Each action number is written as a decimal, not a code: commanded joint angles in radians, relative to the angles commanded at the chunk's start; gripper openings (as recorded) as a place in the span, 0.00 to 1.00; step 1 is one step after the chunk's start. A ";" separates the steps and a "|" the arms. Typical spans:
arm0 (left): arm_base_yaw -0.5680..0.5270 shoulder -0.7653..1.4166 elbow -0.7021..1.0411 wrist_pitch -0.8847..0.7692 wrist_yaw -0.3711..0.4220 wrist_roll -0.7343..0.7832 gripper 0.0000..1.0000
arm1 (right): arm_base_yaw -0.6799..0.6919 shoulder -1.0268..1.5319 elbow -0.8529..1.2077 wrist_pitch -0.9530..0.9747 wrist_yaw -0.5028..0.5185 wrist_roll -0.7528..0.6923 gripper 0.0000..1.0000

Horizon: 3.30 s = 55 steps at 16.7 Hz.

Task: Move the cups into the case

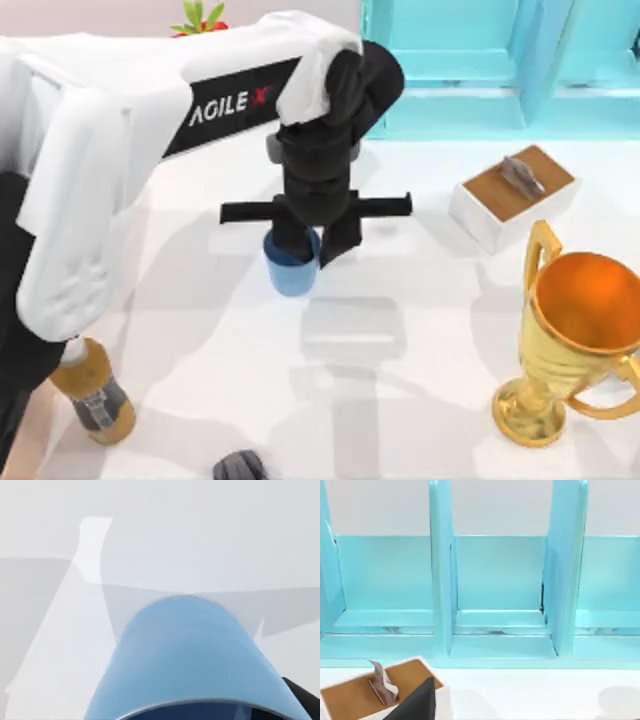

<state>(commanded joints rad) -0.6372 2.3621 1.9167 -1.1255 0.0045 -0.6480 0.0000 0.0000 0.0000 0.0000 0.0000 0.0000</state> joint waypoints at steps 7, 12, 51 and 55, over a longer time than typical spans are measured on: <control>0.000 -0.001 0.000 0.000 0.000 0.001 0.00 | 0.000 0.000 0.000 0.000 0.000 0.000 1.00; 0.071 -0.094 -0.011 -0.082 -0.001 0.071 0.00 | 0.000 0.000 0.000 0.000 0.000 0.000 1.00; 0.823 -0.606 -0.543 -0.033 -0.031 0.858 0.00 | 0.000 0.000 0.000 0.000 0.000 0.000 1.00; 0.832 -0.599 -0.579 0.001 -0.030 0.866 0.00 | 0.000 0.000 0.000 0.000 0.000 0.000 1.00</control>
<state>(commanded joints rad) 0.1943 1.7635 1.3374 -1.1242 -0.0259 0.2180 0.0000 0.0000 0.0000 0.0000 0.0000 0.0000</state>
